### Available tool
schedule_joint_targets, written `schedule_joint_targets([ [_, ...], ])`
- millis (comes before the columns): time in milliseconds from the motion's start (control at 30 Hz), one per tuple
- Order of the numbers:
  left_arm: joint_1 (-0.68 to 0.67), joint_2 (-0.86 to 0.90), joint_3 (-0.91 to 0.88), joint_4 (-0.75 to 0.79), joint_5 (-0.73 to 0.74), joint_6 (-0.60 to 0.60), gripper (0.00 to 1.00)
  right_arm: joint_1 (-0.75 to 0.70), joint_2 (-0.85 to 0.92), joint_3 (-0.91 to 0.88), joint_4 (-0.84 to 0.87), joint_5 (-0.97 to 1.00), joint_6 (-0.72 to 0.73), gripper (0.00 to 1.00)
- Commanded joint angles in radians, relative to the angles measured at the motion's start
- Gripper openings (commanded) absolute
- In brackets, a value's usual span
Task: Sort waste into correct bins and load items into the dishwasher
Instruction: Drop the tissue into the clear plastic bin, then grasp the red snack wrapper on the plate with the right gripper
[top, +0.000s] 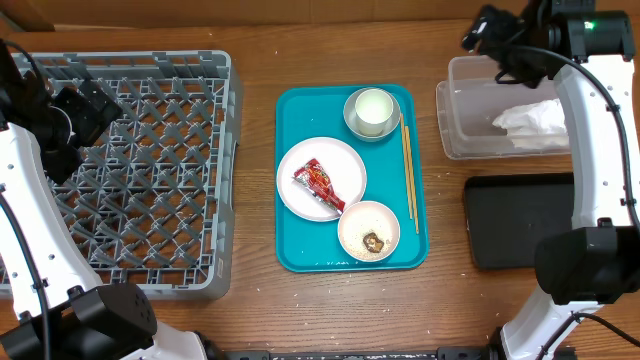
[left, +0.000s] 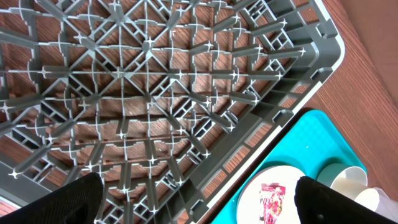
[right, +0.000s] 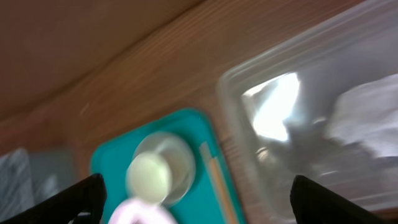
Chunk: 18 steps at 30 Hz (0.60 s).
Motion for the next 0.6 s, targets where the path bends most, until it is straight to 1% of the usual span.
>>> schedule_joint_targets([
  [0, 0.002, -0.014, 0.013, 0.000, -0.003, -0.010, 1.00, 0.044, -0.006, -0.002, -0.040, -0.448, -0.174, 0.96],
  [33, 0.002, -0.014, 0.013, 0.000, -0.003, -0.010, 1.00, 0.073, -0.005, -0.002, -0.069, -0.478, -0.202, 0.96],
  [67, 0.002, -0.014, 0.013, 0.000, -0.003, -0.010, 1.00, 0.105, -0.004, -0.003, -0.094, -0.459, -0.210, 0.96],
  [133, 0.002, -0.014, 0.013, 0.000, -0.003, -0.010, 1.00, 0.190, -0.003, -0.008, -0.127, -0.344, -0.210, 0.97],
  [167, 0.002, -0.014, 0.013, 0.000, -0.003, -0.010, 1.00, 0.235, -0.003, -0.015, -0.129, -0.267, -0.210, 1.00],
  [300, 0.002, -0.014, 0.013, 0.000, -0.003, -0.010, 1.00, 0.422, -0.002, -0.097, -0.110, -0.045, -0.210, 1.00],
  [367, 0.002, -0.014, 0.013, 0.000, -0.003, -0.010, 1.00, 0.502, 0.002, -0.164, -0.067, 0.044, -0.210, 1.00],
  [500, 0.002, -0.014, 0.013, 0.000, -0.003, -0.010, 1.00, 0.623, 0.019, -0.336, 0.068, 0.301, -0.210, 1.00],
  [567, 0.002, -0.014, 0.013, 0.000, -0.003, -0.010, 1.00, 0.654, 0.032, -0.420, 0.147, 0.330, -0.210, 1.00],
])
